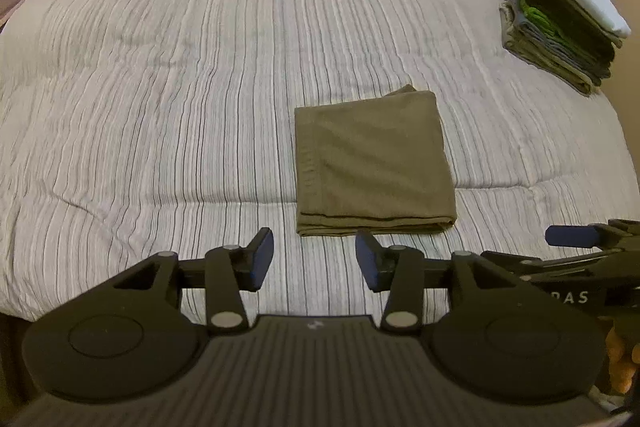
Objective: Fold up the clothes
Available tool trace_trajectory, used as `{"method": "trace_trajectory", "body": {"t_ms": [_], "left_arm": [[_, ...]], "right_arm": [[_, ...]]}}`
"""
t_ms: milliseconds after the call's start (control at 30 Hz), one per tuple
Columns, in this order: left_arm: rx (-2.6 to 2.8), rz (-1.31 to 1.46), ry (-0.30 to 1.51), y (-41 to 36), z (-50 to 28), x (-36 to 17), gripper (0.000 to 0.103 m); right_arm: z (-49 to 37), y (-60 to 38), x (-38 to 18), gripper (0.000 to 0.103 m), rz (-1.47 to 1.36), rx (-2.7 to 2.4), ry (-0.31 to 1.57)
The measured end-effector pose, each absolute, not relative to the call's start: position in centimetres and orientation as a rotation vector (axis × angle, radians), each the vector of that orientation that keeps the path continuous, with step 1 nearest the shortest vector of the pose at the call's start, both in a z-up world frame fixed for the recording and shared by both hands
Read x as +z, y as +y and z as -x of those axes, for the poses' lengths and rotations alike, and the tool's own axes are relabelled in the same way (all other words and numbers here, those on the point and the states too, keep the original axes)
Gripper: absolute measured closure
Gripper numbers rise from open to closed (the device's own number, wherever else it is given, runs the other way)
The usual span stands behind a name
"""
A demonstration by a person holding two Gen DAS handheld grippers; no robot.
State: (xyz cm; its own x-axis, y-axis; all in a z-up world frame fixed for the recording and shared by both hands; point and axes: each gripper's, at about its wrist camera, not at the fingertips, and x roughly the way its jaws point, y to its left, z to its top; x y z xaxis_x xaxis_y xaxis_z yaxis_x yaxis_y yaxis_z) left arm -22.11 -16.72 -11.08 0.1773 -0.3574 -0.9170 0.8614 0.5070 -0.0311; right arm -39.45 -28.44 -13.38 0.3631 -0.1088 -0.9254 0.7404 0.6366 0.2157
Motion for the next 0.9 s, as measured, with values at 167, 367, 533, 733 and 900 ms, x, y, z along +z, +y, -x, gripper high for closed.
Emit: {"method": "trace_trajectory", "body": {"t_ms": [167,367,533,733,900], "left_arm": [[-0.980,-0.603,1.059,-16.7,21.2,-11.0,0.062],[-1.029,-0.650,1.037,-17.0,19.9,-10.3,0.061],[-1.052,-0.676,1.043,-17.4,20.0,-10.5,0.061],[-1.043,-0.676,1.065,-17.5,21.1,-11.2,0.060],[-1.011,-0.663,1.076,-17.5,22.2,-11.7,0.060]], "right_arm": [[38.8,-27.8,-13.1,0.008,-0.717,-0.637,1.064],[38.0,-27.1,-12.7,0.008,-0.735,-0.672,1.059],[37.7,-26.7,-12.6,0.008,-0.744,-0.690,1.063],[38.3,-27.1,-12.8,0.008,-0.725,-0.671,1.082],[39.0,-27.7,-12.8,0.008,-0.695,-0.643,1.085]]}}
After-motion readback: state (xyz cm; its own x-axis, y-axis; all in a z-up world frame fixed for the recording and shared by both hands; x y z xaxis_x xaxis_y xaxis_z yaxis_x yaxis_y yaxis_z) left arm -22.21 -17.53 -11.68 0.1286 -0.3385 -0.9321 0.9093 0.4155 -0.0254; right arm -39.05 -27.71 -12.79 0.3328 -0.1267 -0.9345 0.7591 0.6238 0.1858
